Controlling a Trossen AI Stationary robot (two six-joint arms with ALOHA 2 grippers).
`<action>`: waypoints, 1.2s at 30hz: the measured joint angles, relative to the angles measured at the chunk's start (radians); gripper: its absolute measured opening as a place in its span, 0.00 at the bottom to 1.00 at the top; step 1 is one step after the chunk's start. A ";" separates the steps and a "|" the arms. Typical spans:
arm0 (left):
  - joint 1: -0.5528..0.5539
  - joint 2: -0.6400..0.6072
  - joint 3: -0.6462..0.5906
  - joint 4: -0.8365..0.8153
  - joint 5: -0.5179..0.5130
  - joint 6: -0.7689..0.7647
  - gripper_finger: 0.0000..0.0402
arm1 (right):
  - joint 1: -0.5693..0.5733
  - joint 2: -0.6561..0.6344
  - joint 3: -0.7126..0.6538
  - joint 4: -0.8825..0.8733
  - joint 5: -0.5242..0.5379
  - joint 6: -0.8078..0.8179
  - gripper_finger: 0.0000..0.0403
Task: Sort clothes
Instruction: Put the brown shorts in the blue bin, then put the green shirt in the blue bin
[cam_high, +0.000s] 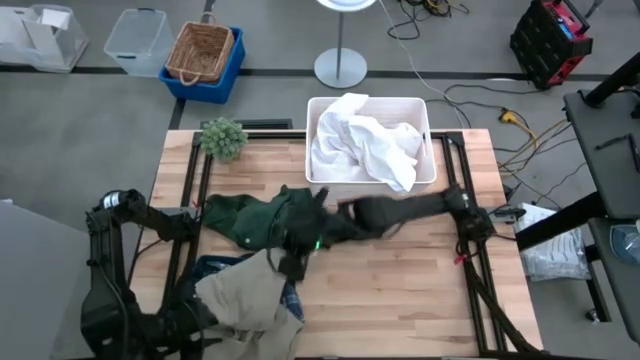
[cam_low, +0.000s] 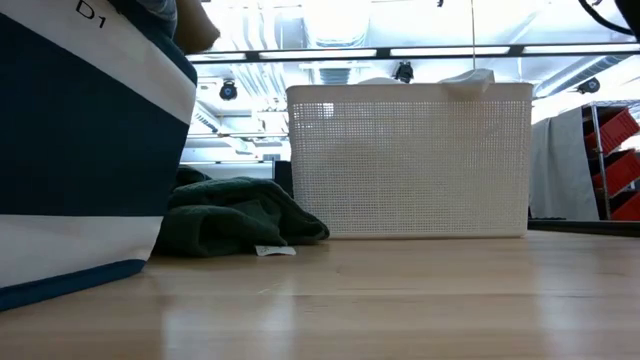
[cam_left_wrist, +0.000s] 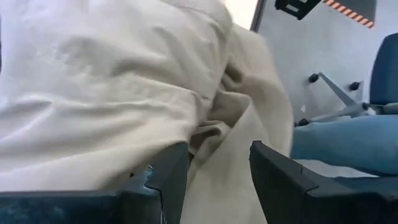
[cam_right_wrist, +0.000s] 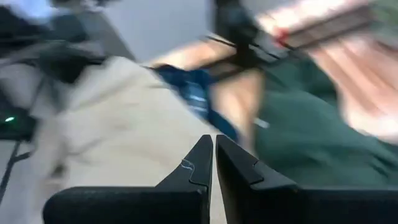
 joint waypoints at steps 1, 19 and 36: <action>0.000 0.000 0.016 -0.010 0.000 0.003 0.38 | -0.020 -0.012 0.000 -0.050 0.000 0.014 0.03; -0.013 0.000 0.200 -0.109 -0.011 -0.059 0.38 | -0.172 0.127 -0.012 -0.360 -0.165 -0.298 0.10; -0.008 0.003 0.443 -0.130 -0.568 0.270 0.38 | -0.255 0.318 -0.017 -0.323 -0.289 -0.718 0.63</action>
